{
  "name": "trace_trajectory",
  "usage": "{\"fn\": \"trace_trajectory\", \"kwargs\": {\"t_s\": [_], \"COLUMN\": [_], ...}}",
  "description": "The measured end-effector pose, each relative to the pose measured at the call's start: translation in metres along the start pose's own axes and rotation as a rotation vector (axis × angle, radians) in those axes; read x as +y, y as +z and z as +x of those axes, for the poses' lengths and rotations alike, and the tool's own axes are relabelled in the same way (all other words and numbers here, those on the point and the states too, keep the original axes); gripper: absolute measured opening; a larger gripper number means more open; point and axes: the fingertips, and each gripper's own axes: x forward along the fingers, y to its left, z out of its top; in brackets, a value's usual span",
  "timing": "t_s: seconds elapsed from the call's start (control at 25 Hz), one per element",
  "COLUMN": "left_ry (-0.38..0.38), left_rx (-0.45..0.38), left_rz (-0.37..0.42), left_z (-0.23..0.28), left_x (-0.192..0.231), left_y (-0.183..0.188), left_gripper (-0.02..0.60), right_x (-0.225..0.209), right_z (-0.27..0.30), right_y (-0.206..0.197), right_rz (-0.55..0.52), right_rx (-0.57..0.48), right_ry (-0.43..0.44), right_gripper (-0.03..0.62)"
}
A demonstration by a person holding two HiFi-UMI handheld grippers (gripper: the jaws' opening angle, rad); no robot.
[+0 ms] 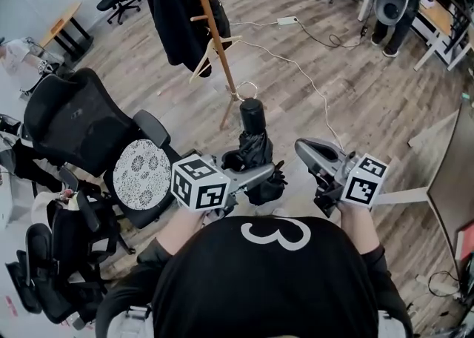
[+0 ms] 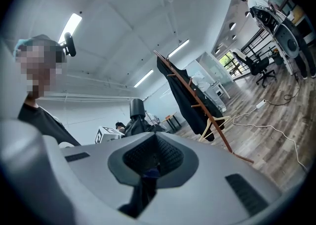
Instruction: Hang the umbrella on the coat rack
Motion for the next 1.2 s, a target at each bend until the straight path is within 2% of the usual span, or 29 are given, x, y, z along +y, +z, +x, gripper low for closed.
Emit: {"fn": "trace_trajectory", "kwargs": {"t_s": [0.48, 0.8, 1.2], "left_ry": [0.030, 0.038, 0.059], "left_rx": [-0.015, -0.032, -0.035], "left_rz": [0.008, 0.023, 0.003], "left_z": [0.078, 0.096, 0.107], "left_x": [0.012, 0.021, 0.070], "left_y": [0.035, 0.052, 0.080], "left_gripper": [0.273, 0.273, 0.273], "right_x": [-0.069, -0.090, -0.131], "right_z": [-0.027, -0.028, 0.008], "right_y": [0.045, 0.062, 0.081], "right_rz": [-0.015, -0.029, -0.010], "right_rx": [0.004, -0.015, 0.000], "right_ry": [0.029, 0.050, 0.057], "right_gripper": [0.026, 0.026, 0.026]}}
